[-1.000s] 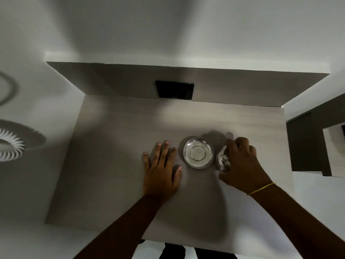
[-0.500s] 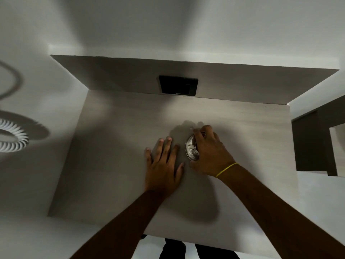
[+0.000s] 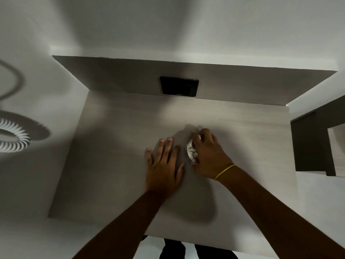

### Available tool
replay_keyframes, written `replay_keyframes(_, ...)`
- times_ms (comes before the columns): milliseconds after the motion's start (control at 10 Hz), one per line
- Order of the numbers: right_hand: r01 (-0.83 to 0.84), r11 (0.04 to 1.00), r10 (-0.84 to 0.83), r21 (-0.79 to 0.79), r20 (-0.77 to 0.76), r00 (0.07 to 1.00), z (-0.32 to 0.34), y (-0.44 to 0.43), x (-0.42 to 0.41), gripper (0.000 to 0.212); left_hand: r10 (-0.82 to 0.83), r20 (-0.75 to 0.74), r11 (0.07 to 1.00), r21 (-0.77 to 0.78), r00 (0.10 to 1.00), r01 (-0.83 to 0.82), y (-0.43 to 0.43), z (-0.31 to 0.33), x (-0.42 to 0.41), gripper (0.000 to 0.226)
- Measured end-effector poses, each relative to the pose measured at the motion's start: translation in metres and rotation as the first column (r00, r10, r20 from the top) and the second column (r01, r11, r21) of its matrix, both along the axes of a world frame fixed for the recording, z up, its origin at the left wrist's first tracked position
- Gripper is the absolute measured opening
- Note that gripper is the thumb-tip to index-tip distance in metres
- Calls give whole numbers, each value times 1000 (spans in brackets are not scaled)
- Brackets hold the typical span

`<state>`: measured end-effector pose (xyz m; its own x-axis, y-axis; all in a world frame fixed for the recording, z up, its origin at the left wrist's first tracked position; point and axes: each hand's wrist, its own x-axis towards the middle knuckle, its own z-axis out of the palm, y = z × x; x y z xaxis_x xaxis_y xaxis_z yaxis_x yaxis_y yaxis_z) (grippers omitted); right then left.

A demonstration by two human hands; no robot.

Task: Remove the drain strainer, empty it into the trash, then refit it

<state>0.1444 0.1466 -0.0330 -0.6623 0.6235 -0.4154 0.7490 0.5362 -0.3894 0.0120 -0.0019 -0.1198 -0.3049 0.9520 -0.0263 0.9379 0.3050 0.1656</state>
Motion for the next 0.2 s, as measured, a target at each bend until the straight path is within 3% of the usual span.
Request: replay_keyframes(200, 4, 999, -4, 49, 5, 1000, 17, -3, 9, 118, 1, 19, 1000, -14, 1000, 0, -1, 10, 1, 66)
